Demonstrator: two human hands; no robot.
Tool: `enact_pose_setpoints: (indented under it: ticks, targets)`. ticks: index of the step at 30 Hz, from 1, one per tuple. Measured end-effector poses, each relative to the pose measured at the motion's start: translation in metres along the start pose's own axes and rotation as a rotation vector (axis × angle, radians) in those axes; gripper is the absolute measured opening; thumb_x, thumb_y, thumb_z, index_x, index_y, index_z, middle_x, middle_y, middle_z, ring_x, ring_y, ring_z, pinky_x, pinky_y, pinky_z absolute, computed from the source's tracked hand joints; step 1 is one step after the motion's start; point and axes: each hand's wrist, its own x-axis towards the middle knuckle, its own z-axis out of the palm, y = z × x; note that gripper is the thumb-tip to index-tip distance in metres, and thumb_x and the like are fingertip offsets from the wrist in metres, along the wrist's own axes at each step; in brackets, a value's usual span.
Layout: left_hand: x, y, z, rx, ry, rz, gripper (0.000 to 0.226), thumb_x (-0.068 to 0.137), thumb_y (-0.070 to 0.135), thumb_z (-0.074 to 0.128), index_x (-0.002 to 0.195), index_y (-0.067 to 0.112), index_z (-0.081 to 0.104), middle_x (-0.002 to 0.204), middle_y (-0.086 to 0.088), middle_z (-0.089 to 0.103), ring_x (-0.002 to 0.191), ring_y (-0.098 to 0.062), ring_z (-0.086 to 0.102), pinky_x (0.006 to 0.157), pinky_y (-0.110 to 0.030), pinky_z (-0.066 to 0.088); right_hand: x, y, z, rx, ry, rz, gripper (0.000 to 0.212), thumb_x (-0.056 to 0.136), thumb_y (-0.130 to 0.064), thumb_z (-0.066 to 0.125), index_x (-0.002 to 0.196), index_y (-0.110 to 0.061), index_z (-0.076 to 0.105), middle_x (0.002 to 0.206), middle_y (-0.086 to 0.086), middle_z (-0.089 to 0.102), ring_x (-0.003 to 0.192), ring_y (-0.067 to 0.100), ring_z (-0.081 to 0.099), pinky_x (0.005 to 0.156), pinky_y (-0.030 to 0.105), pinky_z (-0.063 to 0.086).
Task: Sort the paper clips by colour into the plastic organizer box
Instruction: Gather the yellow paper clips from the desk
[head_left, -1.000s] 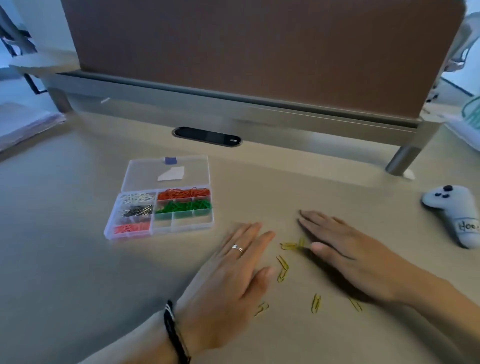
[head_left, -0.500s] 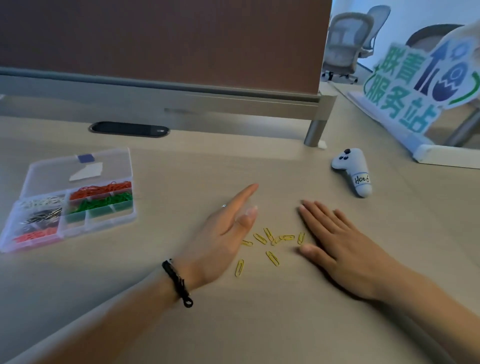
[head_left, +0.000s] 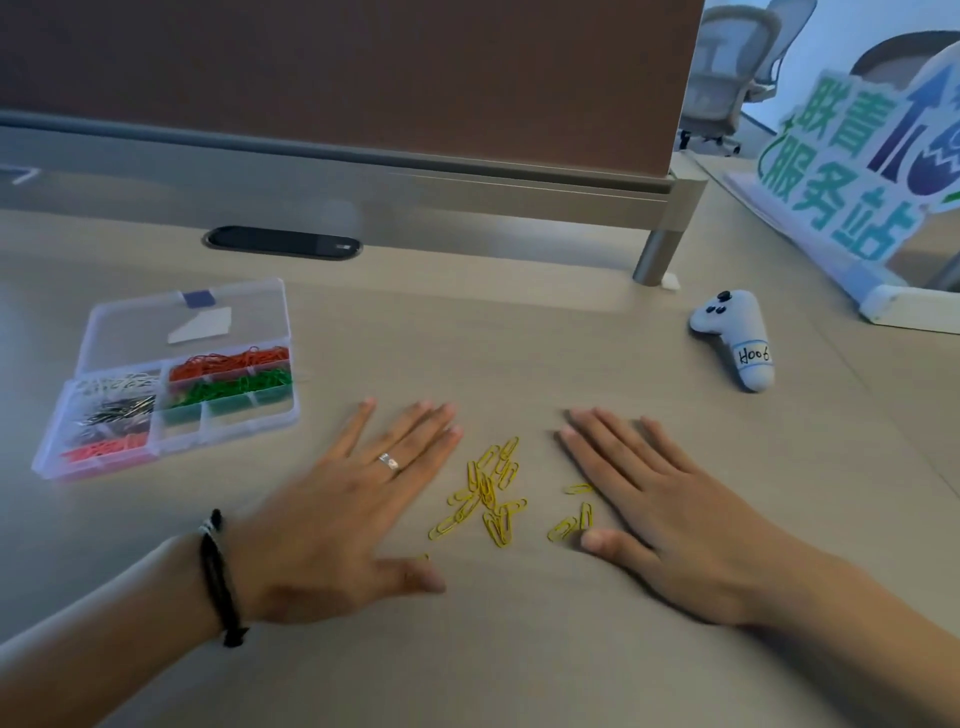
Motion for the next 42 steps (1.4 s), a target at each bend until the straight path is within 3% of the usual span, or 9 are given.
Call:
enact_pose_setpoints:
  ticks: [3,6,9,13,15,17,26,34,42]
  targets:
    - [0.029,0.006,0.007,0.010,0.048,-0.028,0.093,0.088,0.081,0.003,0.154,0.020,-0.019,0.162,0.003,-0.022,0.146,-0.009,-0.027,0.120,-0.052,-0.006,0.022,-0.019,0.002,0.016,0.060,-0.029,0.083,0.089,-0.076,-0.002,0.154,-0.030,-0.025,0.161,-0.009,-0.031,0.144,0.006,-0.034,0.122,0.042,-0.011]
    - [0.057,0.006,0.007,-0.223,0.169,-0.060,0.085,0.091,0.075,0.007,0.153,0.023,-0.021,0.165,0.001,-0.008,0.150,-0.007,-0.015,0.122,-0.048,0.002,0.042,-0.036,0.001,0.082,0.129,-0.063,0.086,0.090,-0.078,0.005,0.157,-0.028,-0.016,0.164,-0.007,-0.022,0.147,0.008,-0.028,0.123,0.044,-0.007]
    - [0.055,0.001,-0.003,-0.750,0.462,-0.159,0.070,0.097,0.057,0.023,0.158,0.029,0.001,0.163,0.005,0.019,0.148,-0.001,0.014,0.122,-0.031,0.014,0.052,-0.061,-0.001,0.168,0.168,-0.137,0.095,0.087,-0.083,0.020,0.159,-0.028,-0.010,0.167,-0.006,-0.014,0.150,0.010,-0.021,0.124,0.043,-0.004]
    - [0.034,-0.008,-0.007,-0.807,0.686,-0.331,0.049,0.102,0.041,0.032,0.148,0.026,0.039,0.140,0.009,0.051,0.132,0.002,0.043,0.110,-0.024,0.034,0.062,-0.082,-0.005,0.193,0.297,-0.184,0.090,0.084,-0.084,0.038,0.155,-0.030,0.027,0.159,0.000,0.029,0.148,0.023,0.023,0.120,0.043,0.021]
    - [0.030,-0.011,-0.005,-0.789,0.696,-0.350,0.044,0.103,0.038,0.033,0.141,0.023,0.050,0.132,0.009,0.057,0.126,-0.001,0.049,0.106,-0.028,0.040,0.071,-0.076,-0.010,0.159,0.391,-0.221,0.068,0.089,-0.075,0.044,0.136,-0.026,0.049,0.133,0.001,0.048,0.123,0.024,0.045,0.103,0.042,0.039]
    - [0.030,-0.014,-0.004,-0.783,0.712,-0.348,0.039,0.103,0.034,0.036,0.133,0.020,0.057,0.126,0.009,0.060,0.122,-0.003,0.053,0.104,-0.031,0.043,0.081,-0.067,-0.016,0.109,0.413,-0.299,0.050,0.095,-0.063,0.046,0.123,-0.023,0.057,0.116,0.002,0.051,0.104,0.024,0.049,0.089,0.042,0.044]
    - [0.028,-0.008,-0.003,-0.902,0.676,-0.396,0.037,0.101,0.040,0.034,0.118,0.027,0.064,0.096,0.010,0.067,0.091,-0.001,0.061,0.082,-0.027,0.049,0.076,-0.064,-0.012,0.028,0.454,-0.440,0.030,0.106,-0.043,0.040,0.101,-0.020,0.059,0.093,-0.001,0.054,0.072,0.022,0.052,0.052,0.039,0.044]
    - [0.043,-0.010,-0.014,-0.943,0.610,-0.392,0.032,0.107,0.030,0.035,0.114,0.025,0.065,0.083,0.004,0.067,0.066,0.001,0.056,0.065,-0.015,0.042,0.097,-0.066,-0.014,-0.015,0.552,-0.470,0.038,0.102,-0.038,0.048,0.077,-0.011,0.057,0.064,0.004,0.057,0.044,0.030,0.051,0.042,0.030,0.031]
    - [0.056,-0.021,-0.022,-1.322,0.503,-0.555,0.039,0.107,0.025,0.035,0.098,0.009,0.069,0.081,-0.016,0.065,0.056,-0.022,0.055,0.046,-0.035,0.050,0.104,-0.068,-0.016,0.152,0.622,-0.387,0.026,0.093,-0.023,0.062,0.072,-0.014,0.051,0.057,0.003,0.052,0.045,0.033,0.047,0.042,0.031,0.034]
